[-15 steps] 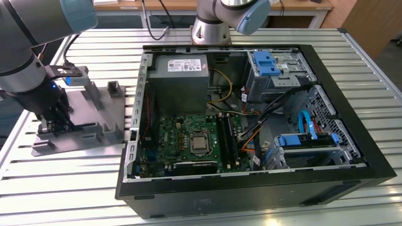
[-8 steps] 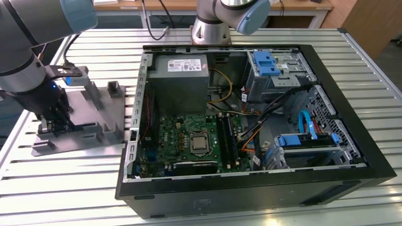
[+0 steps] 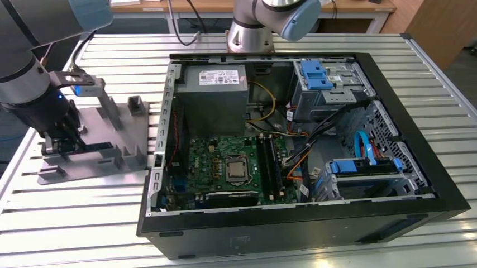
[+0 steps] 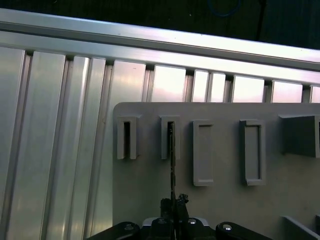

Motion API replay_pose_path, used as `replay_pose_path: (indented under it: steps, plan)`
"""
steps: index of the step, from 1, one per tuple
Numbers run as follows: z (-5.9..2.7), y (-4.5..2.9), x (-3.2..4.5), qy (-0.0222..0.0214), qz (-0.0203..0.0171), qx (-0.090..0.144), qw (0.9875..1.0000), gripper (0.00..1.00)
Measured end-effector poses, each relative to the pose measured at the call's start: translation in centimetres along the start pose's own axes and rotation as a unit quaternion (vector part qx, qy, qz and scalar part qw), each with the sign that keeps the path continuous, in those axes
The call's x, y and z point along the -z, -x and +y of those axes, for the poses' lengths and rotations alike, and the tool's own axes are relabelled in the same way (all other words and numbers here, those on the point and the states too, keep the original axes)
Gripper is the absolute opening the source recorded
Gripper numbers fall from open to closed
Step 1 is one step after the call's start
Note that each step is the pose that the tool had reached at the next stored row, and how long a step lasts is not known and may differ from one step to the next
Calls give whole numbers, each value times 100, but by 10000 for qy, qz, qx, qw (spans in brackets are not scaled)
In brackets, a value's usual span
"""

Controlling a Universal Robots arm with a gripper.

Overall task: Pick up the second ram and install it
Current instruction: 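Pick up the second ram and move it above second insertion slot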

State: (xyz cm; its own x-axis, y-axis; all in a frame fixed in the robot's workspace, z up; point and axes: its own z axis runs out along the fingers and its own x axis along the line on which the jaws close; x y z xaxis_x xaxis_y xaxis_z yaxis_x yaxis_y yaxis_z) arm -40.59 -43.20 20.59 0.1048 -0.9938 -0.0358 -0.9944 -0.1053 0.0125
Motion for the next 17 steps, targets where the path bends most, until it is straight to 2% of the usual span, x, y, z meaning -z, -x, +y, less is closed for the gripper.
replay_pose_path:
  steps: [5, 12, 17]
  plan:
    - [1, 3, 91, -4, -30, 1, 10000, 14]
    - [2, 6, 183, -9, -82, 2, 10000, 14]
    - [3, 9, 243, -11, -104, 2, 9999, 14]
